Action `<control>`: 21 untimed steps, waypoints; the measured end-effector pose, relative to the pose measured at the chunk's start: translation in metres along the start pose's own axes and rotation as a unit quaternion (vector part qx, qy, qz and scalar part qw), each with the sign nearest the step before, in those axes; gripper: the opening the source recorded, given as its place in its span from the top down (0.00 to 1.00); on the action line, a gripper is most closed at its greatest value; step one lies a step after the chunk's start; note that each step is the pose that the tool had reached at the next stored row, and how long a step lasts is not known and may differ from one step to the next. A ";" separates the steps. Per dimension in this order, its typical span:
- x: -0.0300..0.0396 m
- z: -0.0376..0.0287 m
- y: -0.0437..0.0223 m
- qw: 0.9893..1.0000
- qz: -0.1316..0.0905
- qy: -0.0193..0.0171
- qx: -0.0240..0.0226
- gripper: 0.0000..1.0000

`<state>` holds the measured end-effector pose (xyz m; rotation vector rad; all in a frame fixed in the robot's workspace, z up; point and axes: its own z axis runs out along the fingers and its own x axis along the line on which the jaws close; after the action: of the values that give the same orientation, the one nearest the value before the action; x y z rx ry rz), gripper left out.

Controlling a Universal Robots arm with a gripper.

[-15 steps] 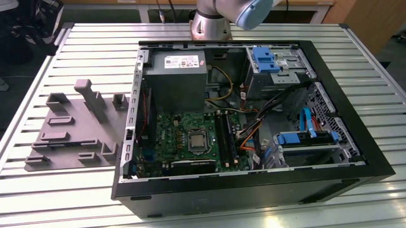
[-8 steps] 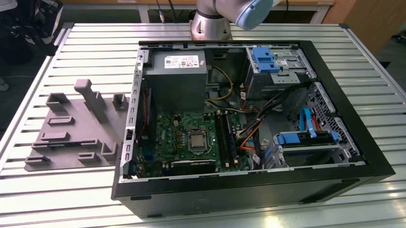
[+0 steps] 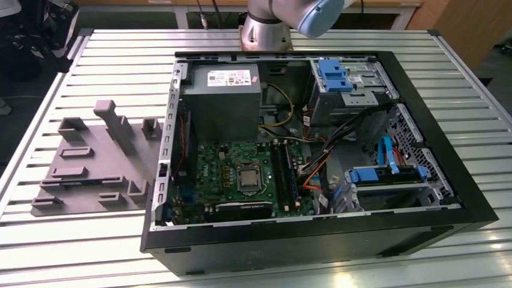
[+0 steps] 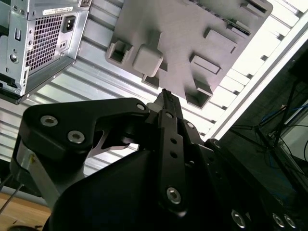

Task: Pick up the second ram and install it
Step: 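Reach for the second ram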

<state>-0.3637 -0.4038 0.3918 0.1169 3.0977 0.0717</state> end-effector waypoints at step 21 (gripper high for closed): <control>-0.0005 0.0034 -0.0099 1.000 0.000 0.000 0.000 0.89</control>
<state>-0.3638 -0.4135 0.3880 0.1168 3.0977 0.0716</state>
